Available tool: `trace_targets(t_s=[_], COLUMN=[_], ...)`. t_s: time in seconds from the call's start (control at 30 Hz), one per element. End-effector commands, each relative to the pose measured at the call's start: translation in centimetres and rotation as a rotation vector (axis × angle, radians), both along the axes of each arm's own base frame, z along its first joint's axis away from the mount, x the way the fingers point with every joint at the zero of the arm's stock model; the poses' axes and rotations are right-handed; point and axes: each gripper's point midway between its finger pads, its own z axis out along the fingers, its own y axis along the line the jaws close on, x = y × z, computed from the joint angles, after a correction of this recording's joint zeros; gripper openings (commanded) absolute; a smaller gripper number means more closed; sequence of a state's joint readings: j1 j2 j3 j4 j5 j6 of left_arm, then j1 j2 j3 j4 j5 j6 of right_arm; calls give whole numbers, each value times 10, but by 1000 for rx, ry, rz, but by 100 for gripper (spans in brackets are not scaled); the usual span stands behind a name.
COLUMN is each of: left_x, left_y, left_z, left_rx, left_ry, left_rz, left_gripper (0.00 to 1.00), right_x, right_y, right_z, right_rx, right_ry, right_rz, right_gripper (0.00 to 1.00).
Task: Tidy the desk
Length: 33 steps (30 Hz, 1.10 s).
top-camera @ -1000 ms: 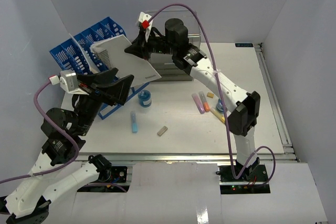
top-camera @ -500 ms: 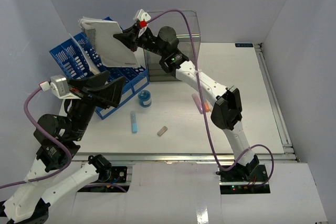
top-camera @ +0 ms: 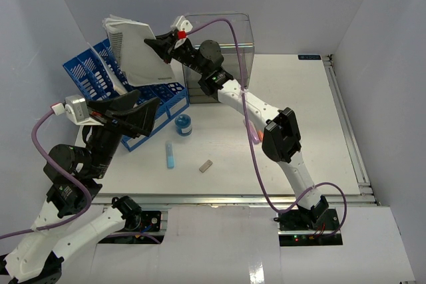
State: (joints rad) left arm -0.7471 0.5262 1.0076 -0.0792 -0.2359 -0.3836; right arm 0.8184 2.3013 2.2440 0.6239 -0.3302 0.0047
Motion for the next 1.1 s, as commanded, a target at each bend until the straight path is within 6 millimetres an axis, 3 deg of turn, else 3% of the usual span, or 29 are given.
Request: trace_targets(t_s=[0.0,0.1,0.53,0.77,1.07], left_x=[1,1,4,8,5], left_y=[-2,-3,-10,-17,-13], left_z=[-6,-6,-15,-19,-20], left_rx=[11,10,12,24,14], left_ry=[14,15,42,51,46], left_rz=[-7,-13,-35,-45,-41], left_gripper=[98,98,98,98,98], right_x=[-21,-20,-8,-4,-16], right_y=[-42,-49,-47,-35,-5], right_z=[98,101,78,61,48], right_rx=[182,173,121,122,201], right_ry=[-210,-225,-213,-183,-177], right_rz=[-75,-85,-103,-84,-64], right_gripper=[8,8,8,8,8])
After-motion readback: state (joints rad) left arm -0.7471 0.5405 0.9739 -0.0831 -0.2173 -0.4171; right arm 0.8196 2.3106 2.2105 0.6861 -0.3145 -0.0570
